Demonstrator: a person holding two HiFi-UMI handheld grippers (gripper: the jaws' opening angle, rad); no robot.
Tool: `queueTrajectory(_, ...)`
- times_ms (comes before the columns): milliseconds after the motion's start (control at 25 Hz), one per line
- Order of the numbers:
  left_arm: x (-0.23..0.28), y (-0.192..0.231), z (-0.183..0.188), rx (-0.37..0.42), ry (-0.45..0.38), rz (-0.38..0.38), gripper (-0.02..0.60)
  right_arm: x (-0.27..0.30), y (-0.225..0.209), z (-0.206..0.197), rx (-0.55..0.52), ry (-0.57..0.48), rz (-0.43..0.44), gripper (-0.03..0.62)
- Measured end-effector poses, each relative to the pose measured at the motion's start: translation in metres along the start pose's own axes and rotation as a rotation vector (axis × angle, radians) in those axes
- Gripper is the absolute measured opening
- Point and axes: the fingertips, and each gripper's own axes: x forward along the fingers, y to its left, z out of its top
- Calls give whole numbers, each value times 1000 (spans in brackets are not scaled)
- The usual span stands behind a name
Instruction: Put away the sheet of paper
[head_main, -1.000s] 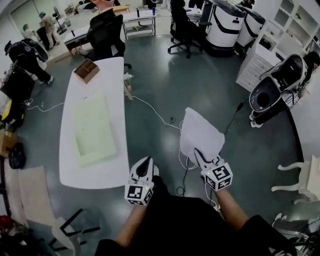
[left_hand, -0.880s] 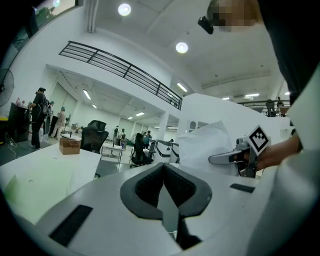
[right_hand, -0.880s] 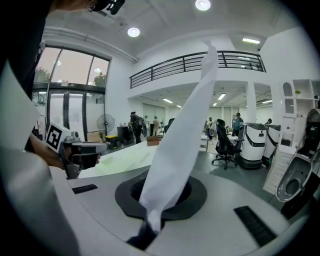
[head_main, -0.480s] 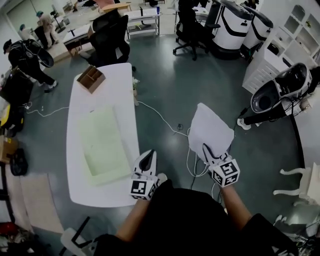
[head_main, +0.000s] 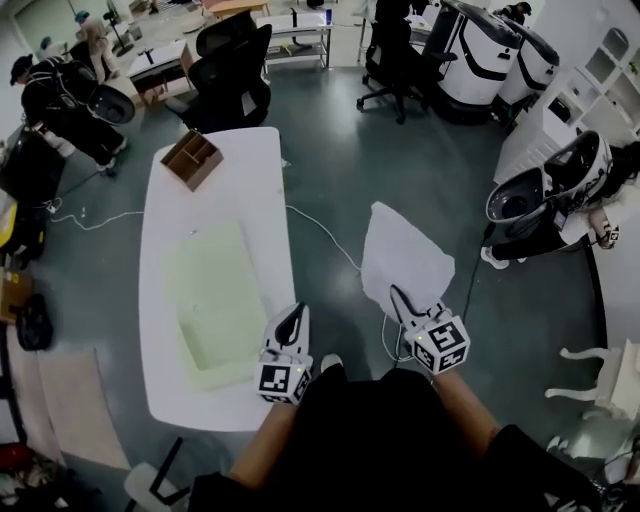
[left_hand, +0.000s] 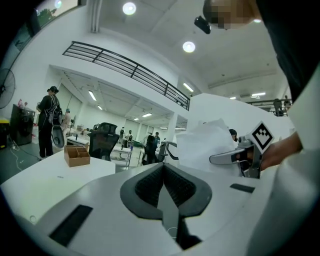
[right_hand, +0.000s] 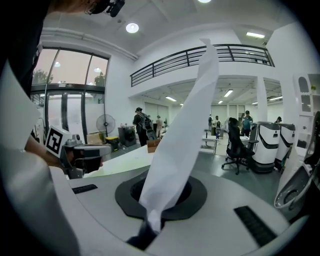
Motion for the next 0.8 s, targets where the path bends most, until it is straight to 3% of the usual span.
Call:
queueTrajectory(400,-30,36,6,-43,-33,116,3,34,28,5,-68,58,89,-2)
queueTrajectory(800,-68,59,-5,-101,-53,306,4,110,85,22,-144,60,341,-2)
